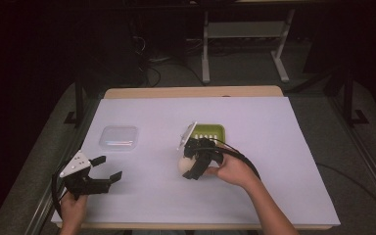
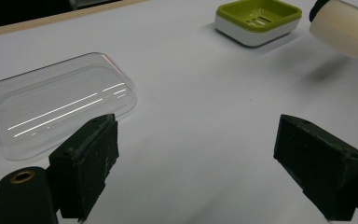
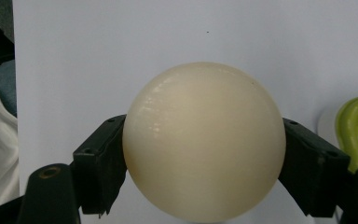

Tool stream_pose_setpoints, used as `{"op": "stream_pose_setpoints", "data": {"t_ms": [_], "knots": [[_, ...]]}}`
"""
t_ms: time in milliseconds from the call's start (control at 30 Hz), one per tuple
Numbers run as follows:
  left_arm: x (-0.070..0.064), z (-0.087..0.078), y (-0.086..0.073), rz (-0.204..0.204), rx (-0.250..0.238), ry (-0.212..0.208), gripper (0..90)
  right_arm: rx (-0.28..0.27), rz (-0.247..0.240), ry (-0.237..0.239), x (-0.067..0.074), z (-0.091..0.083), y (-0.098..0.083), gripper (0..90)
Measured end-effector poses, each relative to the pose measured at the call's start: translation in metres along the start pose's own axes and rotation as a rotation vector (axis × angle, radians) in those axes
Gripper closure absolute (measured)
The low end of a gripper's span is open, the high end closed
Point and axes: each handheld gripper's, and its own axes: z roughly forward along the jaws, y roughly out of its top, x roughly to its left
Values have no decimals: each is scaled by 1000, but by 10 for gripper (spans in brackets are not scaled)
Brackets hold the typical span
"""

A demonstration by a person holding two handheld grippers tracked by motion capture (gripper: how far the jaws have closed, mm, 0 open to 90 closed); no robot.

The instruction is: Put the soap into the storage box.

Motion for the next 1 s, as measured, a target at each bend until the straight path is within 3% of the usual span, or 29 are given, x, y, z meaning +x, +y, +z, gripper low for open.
{"op": "stream_pose_setpoints", "data": {"t_ms": [1000], "knots": [[0, -1, 0, -6, 1, 2, 132, -35, 23, -35, -38, -34, 11, 224]]}}
